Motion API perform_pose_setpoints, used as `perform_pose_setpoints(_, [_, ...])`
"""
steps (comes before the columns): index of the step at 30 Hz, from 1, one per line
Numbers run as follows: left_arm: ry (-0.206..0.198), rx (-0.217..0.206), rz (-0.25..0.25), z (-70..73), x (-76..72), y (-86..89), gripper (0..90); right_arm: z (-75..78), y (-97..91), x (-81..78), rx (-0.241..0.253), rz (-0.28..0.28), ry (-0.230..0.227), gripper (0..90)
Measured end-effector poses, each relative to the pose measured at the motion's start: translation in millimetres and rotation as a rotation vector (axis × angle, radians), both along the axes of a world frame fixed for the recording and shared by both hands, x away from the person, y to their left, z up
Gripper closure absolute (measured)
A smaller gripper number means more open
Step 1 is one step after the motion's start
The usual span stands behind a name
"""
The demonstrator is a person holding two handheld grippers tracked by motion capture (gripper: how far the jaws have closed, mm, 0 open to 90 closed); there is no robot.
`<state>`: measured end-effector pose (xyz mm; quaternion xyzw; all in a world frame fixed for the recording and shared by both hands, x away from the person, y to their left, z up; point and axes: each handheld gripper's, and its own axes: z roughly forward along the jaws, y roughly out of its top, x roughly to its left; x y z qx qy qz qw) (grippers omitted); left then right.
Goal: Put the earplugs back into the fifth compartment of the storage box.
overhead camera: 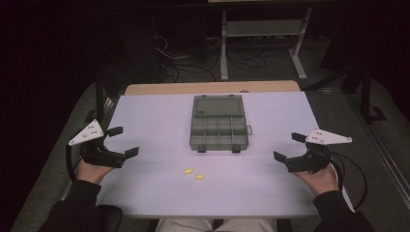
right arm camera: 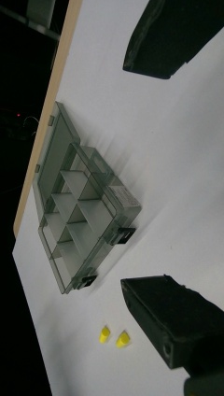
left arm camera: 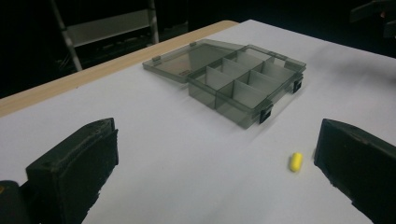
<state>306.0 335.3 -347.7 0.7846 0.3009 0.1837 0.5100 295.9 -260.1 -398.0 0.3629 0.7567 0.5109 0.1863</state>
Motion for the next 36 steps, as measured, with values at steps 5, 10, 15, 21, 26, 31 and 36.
perform_pose_setpoints(5, [0.012,0.037,-0.046,4.4,7.5,-17.5,0.0,0.2,0.0,-0.3,0.003,0.003,-0.003,0.0])
perform_pose_setpoints(10, [0.036,0.067,-0.082,1.3,15.7,-32.3,0.0,0.1,1.2,-0.3,0.000,0.009,-0.003,0.0])
perform_pose_setpoints(15, [0.048,0.096,-0.107,-1.4,19.2,-42.7,0.0,-0.1,1.6,-0.1,-0.001,0.011,0.001,0.0])
perform_pose_setpoints(21, [0.065,0.122,-0.145,-5.2,21.1,-54.9,0.0,-0.4,3.0,-0.2,-0.007,0.022,0.002,0.0])
perform_pose_setpoints(26, [0.072,0.133,-0.174,-7.7,22.8,-65.1,0.0,-1.1,5.1,0.1,-0.016,0.027,0.008,0.0])
perform_pose_setpoints(31, [0.087,0.155,-0.206,-11.1,27.1,-78.1,0.0,-1.3,5.7,0.2,-0.023,0.033,0.011,0.0])
perform_pose_setpoints(36, [0.095,0.178,-0.232,-12.7,29.1,-87.7,0.0,-1.0,5.6,0.4,-0.023,0.040,0.011,0.0])
